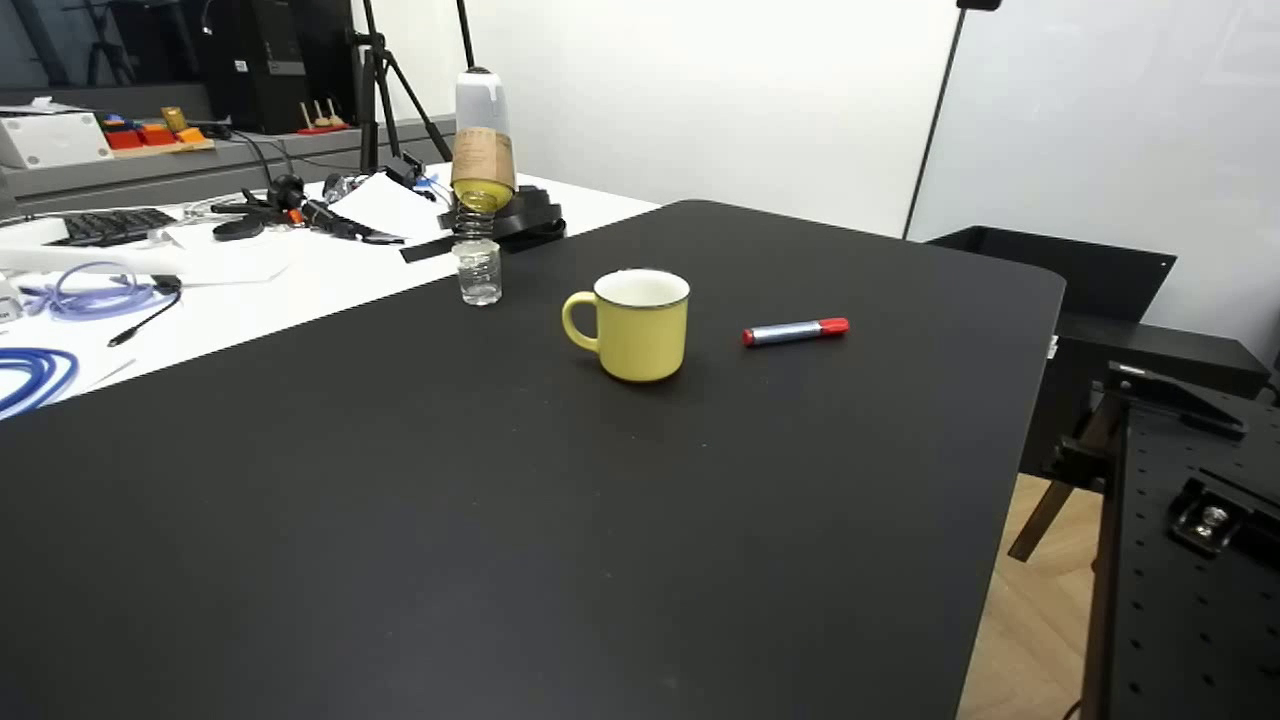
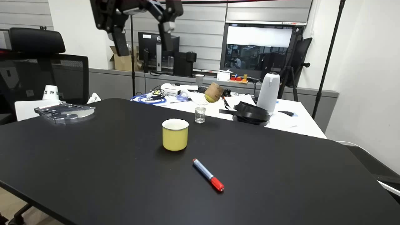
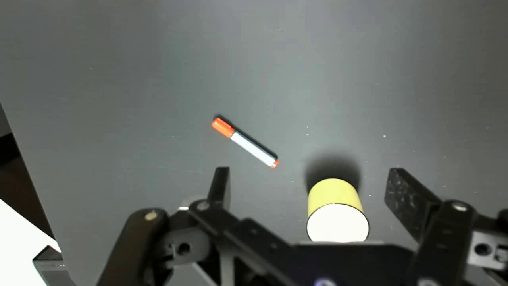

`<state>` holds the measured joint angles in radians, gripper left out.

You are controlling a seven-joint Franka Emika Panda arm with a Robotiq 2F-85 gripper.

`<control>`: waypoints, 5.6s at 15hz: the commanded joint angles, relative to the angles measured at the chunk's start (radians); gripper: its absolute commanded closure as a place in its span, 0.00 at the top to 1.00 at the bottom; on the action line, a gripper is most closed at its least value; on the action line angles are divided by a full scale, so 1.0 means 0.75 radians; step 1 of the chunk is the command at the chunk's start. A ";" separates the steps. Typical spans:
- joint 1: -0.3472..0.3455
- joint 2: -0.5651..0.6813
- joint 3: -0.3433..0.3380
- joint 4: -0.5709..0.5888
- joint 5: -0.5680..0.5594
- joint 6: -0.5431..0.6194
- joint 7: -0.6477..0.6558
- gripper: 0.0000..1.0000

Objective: Put the marker in the mug cup

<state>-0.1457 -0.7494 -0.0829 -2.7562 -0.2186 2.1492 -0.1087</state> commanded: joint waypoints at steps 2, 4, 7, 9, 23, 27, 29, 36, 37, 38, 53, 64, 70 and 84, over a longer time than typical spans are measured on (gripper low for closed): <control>-0.039 0.280 -0.173 0.220 -0.055 -0.047 -0.240 1.00; 0.001 0.408 -0.300 0.316 0.019 -0.072 -0.466 1.00; 0.031 0.615 -0.380 0.476 0.100 -0.171 -0.707 1.00; 0.015 0.738 -0.344 0.573 0.075 -0.242 -0.749 1.00; -0.019 1.018 -0.176 0.650 -0.118 0.149 -0.574 1.00; -0.030 1.172 -0.160 0.665 -0.080 0.447 -0.578 1.00; -0.042 1.250 -0.137 0.673 -0.009 0.550 -0.634 1.00; -0.166 1.445 0.075 0.713 0.377 0.648 -1.005 1.00; -0.177 1.463 0.091 0.720 0.393 0.631 -1.043 1.00; -0.179 1.475 0.089 0.720 0.371 0.603 -1.067 1.00; -0.162 1.536 0.062 0.677 0.270 0.555 -1.156 1.00; -0.165 1.605 0.048 0.667 0.206 0.549 -1.162 0.93; -0.158 1.611 0.007 0.667 0.162 0.564 -1.130 0.39; -0.057 1.481 -0.063 0.626 -0.028 0.522 -0.999 0.05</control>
<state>-0.2395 0.4427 -0.1045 -2.2553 -0.1702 2.5692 -0.9460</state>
